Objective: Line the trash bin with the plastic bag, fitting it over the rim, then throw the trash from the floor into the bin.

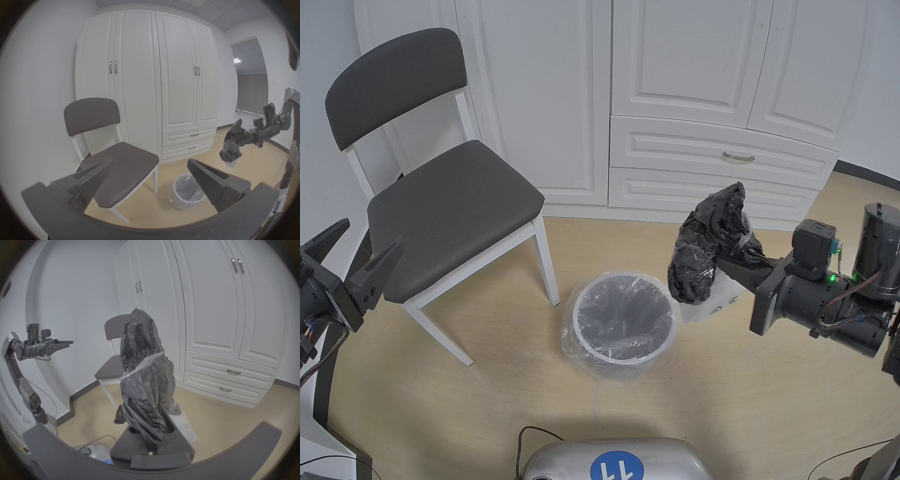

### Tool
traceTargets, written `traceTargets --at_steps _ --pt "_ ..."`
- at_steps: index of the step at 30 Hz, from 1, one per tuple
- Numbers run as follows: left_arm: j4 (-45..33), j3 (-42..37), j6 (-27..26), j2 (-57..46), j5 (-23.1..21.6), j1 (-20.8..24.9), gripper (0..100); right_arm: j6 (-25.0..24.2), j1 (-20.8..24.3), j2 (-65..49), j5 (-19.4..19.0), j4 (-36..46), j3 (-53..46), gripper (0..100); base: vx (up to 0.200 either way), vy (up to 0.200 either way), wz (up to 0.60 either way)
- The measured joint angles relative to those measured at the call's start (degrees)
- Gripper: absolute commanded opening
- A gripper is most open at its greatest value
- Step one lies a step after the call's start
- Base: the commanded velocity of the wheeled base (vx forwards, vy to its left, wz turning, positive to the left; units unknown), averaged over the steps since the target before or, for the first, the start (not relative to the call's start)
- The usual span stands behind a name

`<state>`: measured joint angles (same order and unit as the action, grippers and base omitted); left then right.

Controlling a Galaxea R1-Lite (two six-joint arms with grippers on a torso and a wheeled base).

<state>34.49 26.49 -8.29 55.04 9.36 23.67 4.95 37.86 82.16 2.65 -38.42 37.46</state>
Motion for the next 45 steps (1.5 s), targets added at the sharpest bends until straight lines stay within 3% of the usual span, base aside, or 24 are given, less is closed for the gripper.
traceTargets --at_steps 15,20,36,45 --pt "0.0 1.4 -0.1 -1.7 -0.1 0.0 100 -2.0 3.5 26.2 3.6 -40.5 -3.9 0 0.0 0.0 0.0" --pt "0.0 1.8 -0.6 -2.5 -0.1 0.0 100 -1.9 3.6 36.2 3.6 -48.5 -3.2 0 0.0 0.0 0.0" --pt "0.1 2.6 -2.1 -4.1 -0.1 0.0 100 -6.5 -0.5 58.4 3.0 -50.5 12.6 0 0.0 0.0 0.0" --pt "0.0 2.7 -2.1 -4.3 -0.1 0.0 100 -6.5 -3.3 63.0 0.6 -50.6 14.1 0 0.0 0.0 0.0"
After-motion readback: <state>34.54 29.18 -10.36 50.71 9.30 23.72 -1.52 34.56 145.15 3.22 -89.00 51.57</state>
